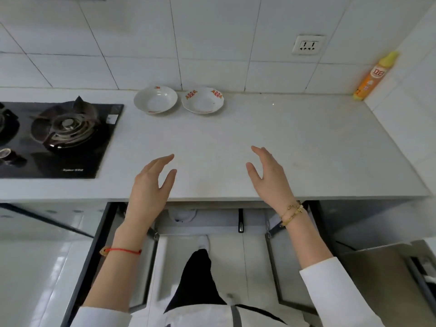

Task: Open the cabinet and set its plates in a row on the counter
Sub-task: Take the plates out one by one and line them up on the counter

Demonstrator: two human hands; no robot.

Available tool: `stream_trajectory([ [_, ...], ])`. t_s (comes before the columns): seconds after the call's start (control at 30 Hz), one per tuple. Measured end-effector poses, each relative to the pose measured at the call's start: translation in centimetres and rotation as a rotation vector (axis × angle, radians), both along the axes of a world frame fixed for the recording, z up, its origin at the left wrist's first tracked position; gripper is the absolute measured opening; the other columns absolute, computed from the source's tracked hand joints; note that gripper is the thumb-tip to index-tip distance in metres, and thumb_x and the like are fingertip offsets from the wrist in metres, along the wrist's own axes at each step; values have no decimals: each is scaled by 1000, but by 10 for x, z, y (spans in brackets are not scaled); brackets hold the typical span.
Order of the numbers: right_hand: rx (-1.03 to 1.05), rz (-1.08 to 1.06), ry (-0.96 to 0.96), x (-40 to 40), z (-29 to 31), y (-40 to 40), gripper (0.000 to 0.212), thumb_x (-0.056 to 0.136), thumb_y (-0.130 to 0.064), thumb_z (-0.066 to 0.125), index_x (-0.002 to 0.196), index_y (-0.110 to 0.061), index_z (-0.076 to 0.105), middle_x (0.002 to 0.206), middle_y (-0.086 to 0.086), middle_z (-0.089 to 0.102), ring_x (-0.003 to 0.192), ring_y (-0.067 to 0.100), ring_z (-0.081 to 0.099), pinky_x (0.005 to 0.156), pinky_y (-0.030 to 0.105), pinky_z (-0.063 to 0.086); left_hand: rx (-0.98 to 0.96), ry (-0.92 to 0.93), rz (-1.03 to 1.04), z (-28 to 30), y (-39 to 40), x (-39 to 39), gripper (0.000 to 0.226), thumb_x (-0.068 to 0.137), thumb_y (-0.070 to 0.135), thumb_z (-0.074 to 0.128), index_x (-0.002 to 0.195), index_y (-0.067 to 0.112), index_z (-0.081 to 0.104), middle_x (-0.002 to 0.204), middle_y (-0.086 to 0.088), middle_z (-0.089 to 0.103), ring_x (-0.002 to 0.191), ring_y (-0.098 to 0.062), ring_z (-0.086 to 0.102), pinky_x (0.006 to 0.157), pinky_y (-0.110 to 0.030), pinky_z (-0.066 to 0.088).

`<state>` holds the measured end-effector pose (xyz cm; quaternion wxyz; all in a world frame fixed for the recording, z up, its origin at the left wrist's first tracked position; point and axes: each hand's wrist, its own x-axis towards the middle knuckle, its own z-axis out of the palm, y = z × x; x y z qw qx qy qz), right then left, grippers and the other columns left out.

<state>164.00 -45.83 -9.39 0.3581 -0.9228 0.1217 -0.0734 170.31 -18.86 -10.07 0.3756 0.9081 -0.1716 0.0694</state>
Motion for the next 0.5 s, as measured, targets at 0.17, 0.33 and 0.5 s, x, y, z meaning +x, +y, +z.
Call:
stream_trajectory([
  [0.17,4,-2,16,-68,0,8,49,101,-33,41,148,-20,31,157,3,29,148,15,18,114,22,16,5,20,-7,-1,12,-69,38,98,24,53,135,17,55,134,3,59,125,-14,53,103,-21,36],
  [0.33,28,-32,27,-120,-1,14,50,101,-34,42,148,-22,31,158,3,28,149,18,18,120,33,21,13,44,-5,-3,17,-115,37,97,25,54,135,22,54,133,6,57,100,-26,63,93,-23,42],
  [0.5,42,-69,22,-158,-5,25,50,100,-31,44,147,-18,33,156,3,33,148,16,21,119,36,24,6,59,-36,-8,27,-143,37,98,26,52,135,20,55,130,6,59,122,-11,53,99,-15,35],
])
